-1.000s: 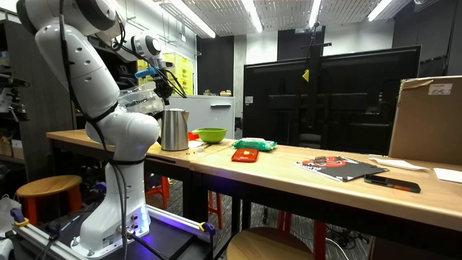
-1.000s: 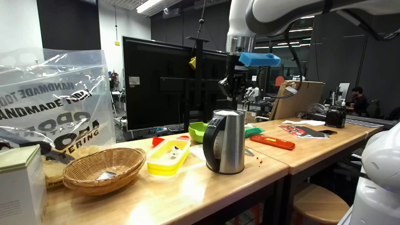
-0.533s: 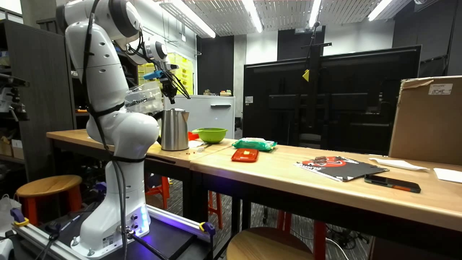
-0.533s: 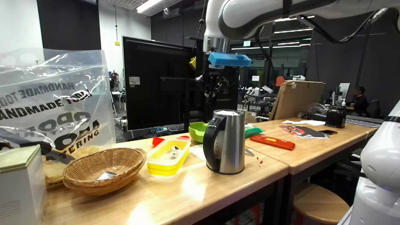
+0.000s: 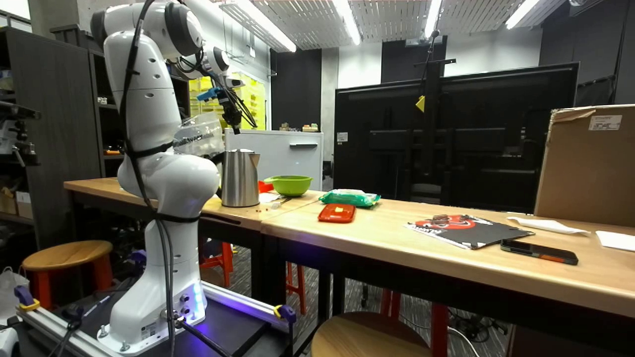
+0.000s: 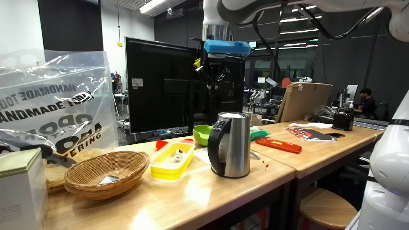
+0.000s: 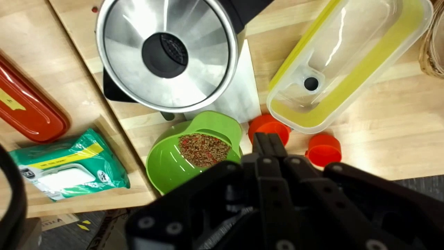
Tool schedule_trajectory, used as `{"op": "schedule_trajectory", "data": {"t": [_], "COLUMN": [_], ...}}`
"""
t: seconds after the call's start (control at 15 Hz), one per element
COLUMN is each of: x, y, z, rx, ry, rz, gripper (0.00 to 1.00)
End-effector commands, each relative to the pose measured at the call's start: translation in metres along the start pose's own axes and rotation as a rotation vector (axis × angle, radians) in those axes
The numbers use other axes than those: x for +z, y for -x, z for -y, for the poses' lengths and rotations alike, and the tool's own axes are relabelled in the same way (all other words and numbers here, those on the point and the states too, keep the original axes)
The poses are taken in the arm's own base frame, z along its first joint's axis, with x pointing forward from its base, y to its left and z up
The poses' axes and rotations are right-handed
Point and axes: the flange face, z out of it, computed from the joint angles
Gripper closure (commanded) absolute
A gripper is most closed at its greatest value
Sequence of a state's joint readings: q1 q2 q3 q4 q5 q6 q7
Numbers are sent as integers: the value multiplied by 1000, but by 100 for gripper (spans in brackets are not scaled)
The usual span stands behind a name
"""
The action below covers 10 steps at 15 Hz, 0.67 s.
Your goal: Open the electric kettle
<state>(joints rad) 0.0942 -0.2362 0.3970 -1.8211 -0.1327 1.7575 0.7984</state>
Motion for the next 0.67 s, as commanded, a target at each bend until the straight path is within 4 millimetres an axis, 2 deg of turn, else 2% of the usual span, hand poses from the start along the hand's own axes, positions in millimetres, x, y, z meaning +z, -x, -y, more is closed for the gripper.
{"op": "schedule_trajectory", "data": {"t": [0.0, 0.33, 0.6], "x": [-7, 0, 8], "y": [0, 10, 15], "z": [2, -2, -13], "rx": [42, 59, 63], "ry": [27, 40, 44], "rz": [69, 177, 263], "gripper": [100, 100, 100]}}
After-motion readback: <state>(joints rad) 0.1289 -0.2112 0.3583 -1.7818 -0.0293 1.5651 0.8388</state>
